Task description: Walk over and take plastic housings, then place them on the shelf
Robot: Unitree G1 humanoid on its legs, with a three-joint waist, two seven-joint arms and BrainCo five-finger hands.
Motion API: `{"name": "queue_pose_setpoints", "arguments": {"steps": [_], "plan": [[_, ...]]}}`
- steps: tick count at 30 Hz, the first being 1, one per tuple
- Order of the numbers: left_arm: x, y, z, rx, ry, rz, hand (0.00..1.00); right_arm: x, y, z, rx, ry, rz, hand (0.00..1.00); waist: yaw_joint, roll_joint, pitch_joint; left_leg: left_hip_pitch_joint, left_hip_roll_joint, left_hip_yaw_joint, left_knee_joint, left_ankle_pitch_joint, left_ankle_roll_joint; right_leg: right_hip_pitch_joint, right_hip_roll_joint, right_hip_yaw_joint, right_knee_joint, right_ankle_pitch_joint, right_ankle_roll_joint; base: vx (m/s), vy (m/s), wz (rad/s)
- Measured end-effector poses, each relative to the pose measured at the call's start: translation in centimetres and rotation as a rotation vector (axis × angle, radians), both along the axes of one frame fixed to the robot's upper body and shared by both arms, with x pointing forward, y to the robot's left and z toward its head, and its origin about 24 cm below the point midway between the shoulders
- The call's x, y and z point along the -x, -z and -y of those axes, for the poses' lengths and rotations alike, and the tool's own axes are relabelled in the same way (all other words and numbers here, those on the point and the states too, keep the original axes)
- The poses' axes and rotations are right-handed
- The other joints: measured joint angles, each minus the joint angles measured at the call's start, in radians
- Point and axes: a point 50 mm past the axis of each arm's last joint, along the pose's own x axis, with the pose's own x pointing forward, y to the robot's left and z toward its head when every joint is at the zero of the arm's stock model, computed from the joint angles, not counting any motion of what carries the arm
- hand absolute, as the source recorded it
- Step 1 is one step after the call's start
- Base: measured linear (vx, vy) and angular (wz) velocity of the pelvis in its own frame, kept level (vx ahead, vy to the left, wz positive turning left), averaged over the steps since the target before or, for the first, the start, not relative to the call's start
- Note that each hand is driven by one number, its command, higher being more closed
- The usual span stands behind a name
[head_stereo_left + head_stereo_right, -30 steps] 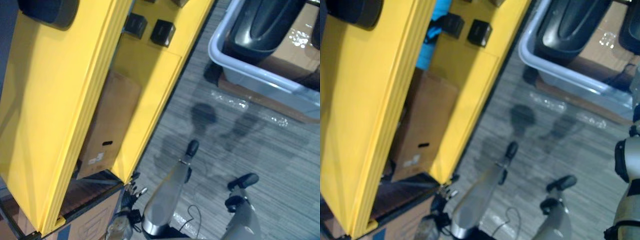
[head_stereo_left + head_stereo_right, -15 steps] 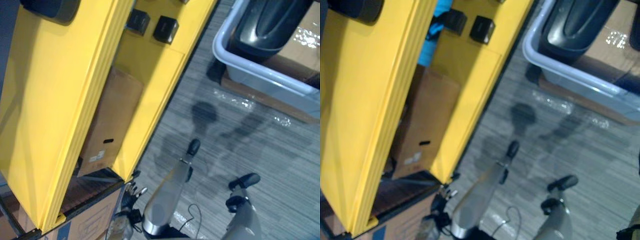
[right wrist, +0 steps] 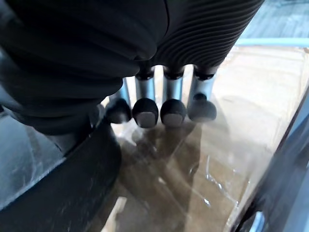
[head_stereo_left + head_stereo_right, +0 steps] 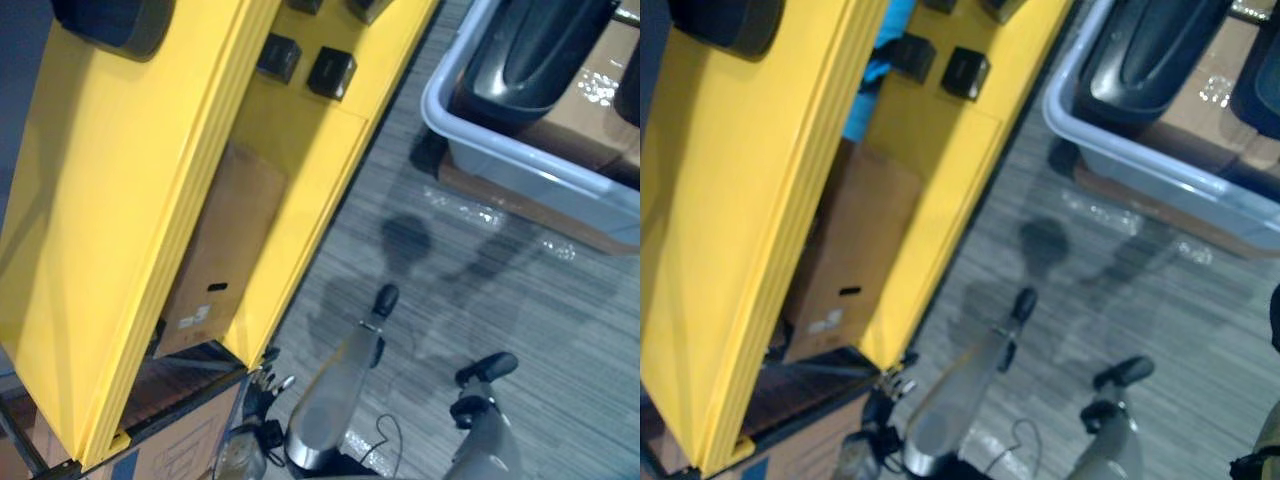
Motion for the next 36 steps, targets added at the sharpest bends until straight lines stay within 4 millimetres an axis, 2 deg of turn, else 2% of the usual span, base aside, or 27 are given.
{"name": "queue_pose_setpoints", "arguments": {"steps": [4, 8, 14, 17, 18, 21, 23, 24, 26, 32, 36], "plan": [[-1.0, -1.2, 0.3, 0.019, -0.005, 0.080, 0.00, -0.6, -0.2, -0.5, 0.065, -0.018, 0.002, 1.00, -0.012, -0.004, 0.003, 0.010, 0.001, 0.004, -0.002, 0.000, 0.000, 0.007, 0.000, 0.001, -0.001, 0.003, 0.002, 0.00, 0.000, 0.00], [-2.6, -3.1, 0.5, 0.055, -0.023, 0.191, 0.00, -1.9, 0.2, -1.7, 0.149, -0.069, -0.019, 1.00, -0.041, -0.016, 0.012, 0.045, 0.002, 0.006, -0.011, 0.000, 0.000, 0.040, 0.002, 0.001, -0.008, 0.005, 0.006, 0.00, 0.000, 0.00], [-6.1, -10.0, -0.6, 0.083, -0.119, 0.525, 0.00, -3.6, -0.1, -4.2, 0.300, -0.164, 0.061, 1.00, -0.114, -0.088, 0.061, 0.089, 0.022, 0.014, -0.025, -0.001, -0.002, 0.084, 0.024, 0.003, -0.028, 0.006, 0.003, 0.00, -0.023, -0.05], [-6.7, -12.9, -0.7, 0.064, -0.114, 0.650, 0.00, -4.3, -0.3, -5.7, 0.334, -0.224, 0.140, 1.00, -0.134, -0.108, 0.074, 0.127, 0.034, 0.025, -0.038, -0.001, -0.002, 0.113, 0.038, 0.006, -0.035, 0.012, 0.001, 0.02, -0.036, -0.12], [-6.7, -13.7, -0.7, 0.052, -0.097, 0.683, 0.00, -4.7, -0.4, -6.6, 0.354, -0.256, 0.168, 1.00, -0.153, -0.110, 0.075, 0.141, 0.036, 0.027, -0.043, -0.001, -0.002, 0.125, 0.039, 0.007, -0.036, 0.012, 0.001, 0.01, -0.032, -0.09], [-6.7, -15.4, -1.1, 0.016, -0.074, 0.747, 0.00, -5.3, -0.3, -8.7, 0.417, -0.342, 0.201, 1.00, -0.192, -0.134, 0.079, 0.166, 0.045, 0.034, -0.060, 0.002, -0.006, 0.142, 0.051, 0.013, -0.050, 0.014, 0.000, 0.00, -0.028, -0.09], [-6.8, -16.3, -1.8, 0.000, -0.092, 0.778, 0.00, -5.9, 0.6, -10.0, 0.433, -0.395, 0.198, 1.00, -0.204, -0.176, 0.078, 0.182, 0.060, 0.050, -0.077, 0.005, -0.011, 0.141, 0.065, 0.031, -0.058, 0.016, -0.003, 0.02, -0.051, -0.23], [-6.8, -16.4, -1.9, -0.004, -0.091, 0.781, 0.00, -6.0, 1.0, -10.3, 0.427, -0.408, 0.200, 1.00, -0.206, -0.188, 0.076, 0.187, 0.064, 0.057, -0.080, 0.005, -0.012, 0.141, 0.069, 0.034, -0.061, 0.017, -0.005, 0.02, -0.056, -0.24], [-6.9, -17.0, -1.9, -0.009, -0.070, 0.788, 0.00, -6.2, 1.4, -11.1, 0.432, -0.438, 0.212, 1.00, -0.230, -0.211, 0.075, 0.197, 0.069, 0.060, -0.091, 0.009, -0.017, 0.144, 0.074, 0.037, -0.061, 0.017, -0.005, 0.00, -0.037, -0.10], [-8.5, -18.3, -0.7, -0.075, 0.006, 0.787, 0.00, -6.4, 2.4, -11.6, 0.444, -0.453, 0.207, 1.00, -0.255, -0.220, 0.074, 0.198, 0.076, 0.084, -0.091, 0.010, -0.019, 0.129, 0.082, 0.062, -0.066, 0.028, -0.016, -0.03, -0.002, -0.12], [-11.1, -20.3, 0.8, -0.119, 0.082, 0.827, 0.00, -6.8, 2.6, -12.8, 0.472, -0.498, 0.249, 1.00, -0.272, -0.222, 0.074, 0.194, 0.087, 0.091, -0.092, 0.014, -0.025, 0.118, 0.094, 0.075, -0.067, 0.033, -0.020, -0.03, -0.020, -0.13]]}}
